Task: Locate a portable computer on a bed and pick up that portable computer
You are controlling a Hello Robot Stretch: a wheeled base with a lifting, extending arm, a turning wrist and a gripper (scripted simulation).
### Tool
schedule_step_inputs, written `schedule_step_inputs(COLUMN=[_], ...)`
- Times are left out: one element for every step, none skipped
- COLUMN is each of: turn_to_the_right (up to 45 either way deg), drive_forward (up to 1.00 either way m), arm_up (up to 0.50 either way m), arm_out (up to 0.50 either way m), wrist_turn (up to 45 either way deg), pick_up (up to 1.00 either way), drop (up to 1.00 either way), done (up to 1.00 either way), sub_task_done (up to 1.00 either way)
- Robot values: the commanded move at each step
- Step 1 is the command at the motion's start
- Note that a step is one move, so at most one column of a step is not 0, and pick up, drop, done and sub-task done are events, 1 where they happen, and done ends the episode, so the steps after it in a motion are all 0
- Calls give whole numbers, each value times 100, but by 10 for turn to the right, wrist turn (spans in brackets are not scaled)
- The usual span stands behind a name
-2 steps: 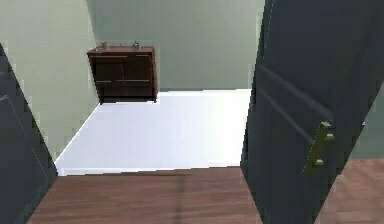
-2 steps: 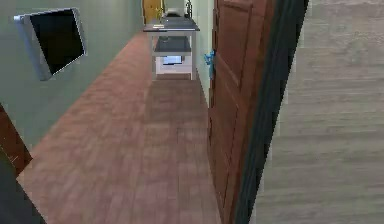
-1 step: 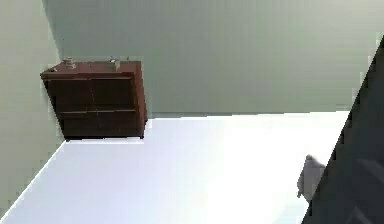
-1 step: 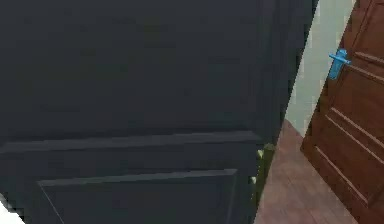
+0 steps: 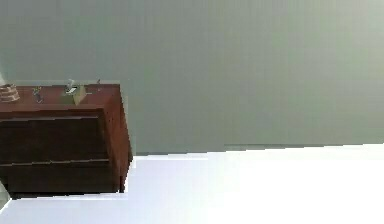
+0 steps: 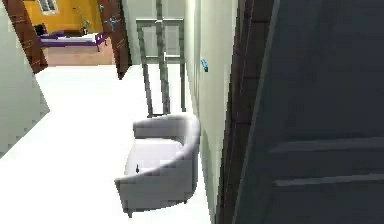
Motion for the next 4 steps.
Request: schedule_step_inputs(turn_to_the_right=[330, 0, 240, 0], drive_forward=[0, 100, 0, 5], arm_up=[0, 0, 0, 0], arm_out=[0, 0, 0, 0], wrist_turn=[0, 0, 0, 0], pick_up=[0, 0, 0, 0], drop=[0, 0, 0, 0], done=[0, 0, 0, 0], sub_task_done=[0, 0, 0, 0])
